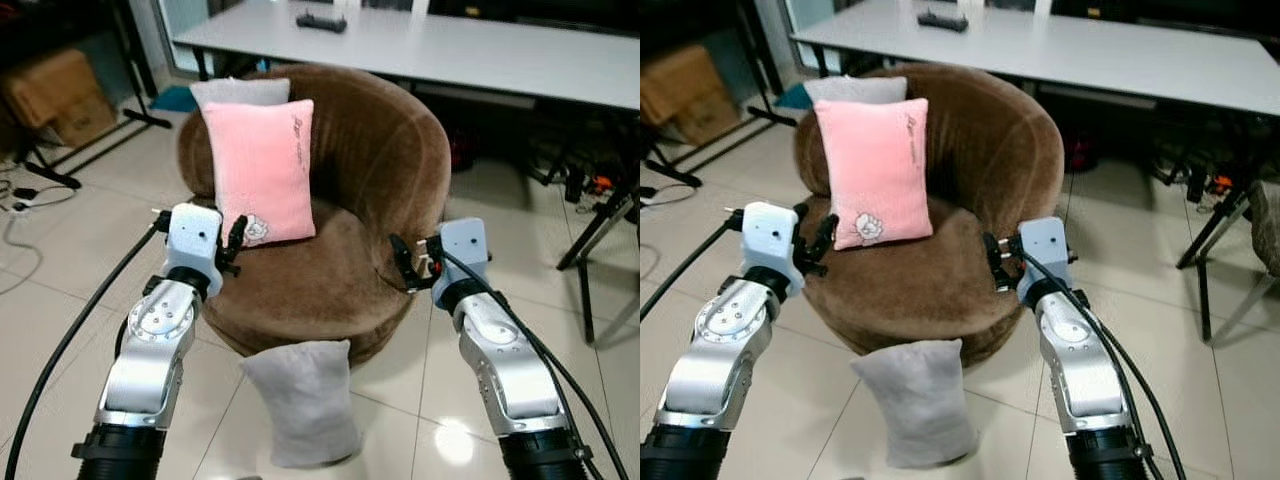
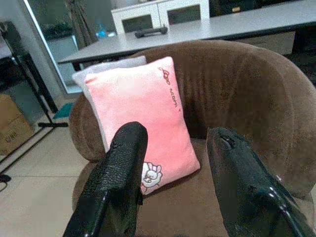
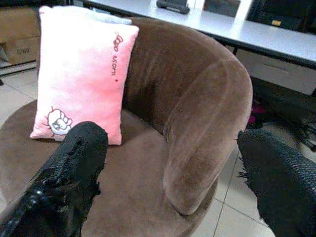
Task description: Move the pillow to the sofa from floor
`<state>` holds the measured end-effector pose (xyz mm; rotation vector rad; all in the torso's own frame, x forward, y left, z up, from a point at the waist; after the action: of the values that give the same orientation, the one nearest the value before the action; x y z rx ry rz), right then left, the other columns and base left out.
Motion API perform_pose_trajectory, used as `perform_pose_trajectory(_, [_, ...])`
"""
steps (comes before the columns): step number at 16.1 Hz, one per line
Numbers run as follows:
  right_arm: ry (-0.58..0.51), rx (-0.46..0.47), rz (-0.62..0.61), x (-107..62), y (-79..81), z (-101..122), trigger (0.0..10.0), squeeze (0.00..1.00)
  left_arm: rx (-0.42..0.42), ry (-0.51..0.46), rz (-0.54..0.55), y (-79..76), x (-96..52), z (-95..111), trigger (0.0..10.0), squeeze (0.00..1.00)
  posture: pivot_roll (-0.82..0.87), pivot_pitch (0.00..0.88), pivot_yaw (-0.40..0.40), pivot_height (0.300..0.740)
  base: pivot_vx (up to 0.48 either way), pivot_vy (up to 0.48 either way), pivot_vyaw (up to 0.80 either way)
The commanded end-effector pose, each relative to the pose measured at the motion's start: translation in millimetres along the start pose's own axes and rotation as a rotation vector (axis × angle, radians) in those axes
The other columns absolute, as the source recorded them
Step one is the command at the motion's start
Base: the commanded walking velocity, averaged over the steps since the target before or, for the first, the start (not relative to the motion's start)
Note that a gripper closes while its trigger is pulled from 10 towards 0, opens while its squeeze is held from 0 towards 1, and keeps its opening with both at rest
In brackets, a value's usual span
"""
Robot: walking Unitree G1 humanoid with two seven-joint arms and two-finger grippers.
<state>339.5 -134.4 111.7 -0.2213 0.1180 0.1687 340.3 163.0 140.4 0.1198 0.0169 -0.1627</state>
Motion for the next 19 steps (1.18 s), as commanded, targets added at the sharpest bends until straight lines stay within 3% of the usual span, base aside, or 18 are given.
perform_pose_trajectory(1, [0.000,-0.008,0.001,0.4,1.3,-0.9,10.0,0.00,0.006,-0.007,-0.006,-0.8,0.6,3.1,10.0,0.00,0.04,0.000,0.010,0.740,0.277,0.000,0.00])
perform_pose_trajectory(4, [-0.004,-0.023,0.011,0.2,2.9,0.0,10.0,0.00,0.006,-0.007,-0.009,-1.2,0.5,3.2,10.0,0.00,0.04,0.000,0.010,0.740,0.279,0.000,0.00])
perform_pose_trajectory(9, [-0.001,-0.030,0.028,-0.3,7.0,-0.7,10.0,0.00,0.007,-0.007,-0.010,-1.4,0.4,3.4,10.0,0.00,0.04,0.000,0.010,0.740,0.276,0.000,0.78])
perform_pose_trajectory(19, [-0.002,-0.009,0.014,0.5,5.0,0.2,10.0,0.00,0.012,-0.005,-0.010,-1.6,0.8,3.3,10.0,0.00,0.04,0.000,0.010,0.740,0.277,0.000,0.00])
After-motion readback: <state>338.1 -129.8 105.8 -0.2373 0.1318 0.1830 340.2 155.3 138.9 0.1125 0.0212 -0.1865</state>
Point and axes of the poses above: a point about 5 cm out from each wrist's last joint towards the gripper, its own x axis pointing out of the wrist towards the gripper, its own z axis along the axis of the wrist's last joint, y = z × x, the point moved 5 cm from there along x, pointing out of the wrist towards the gripper, and after that the axes turned 5 degrees about -x, right-handed, at the moved point
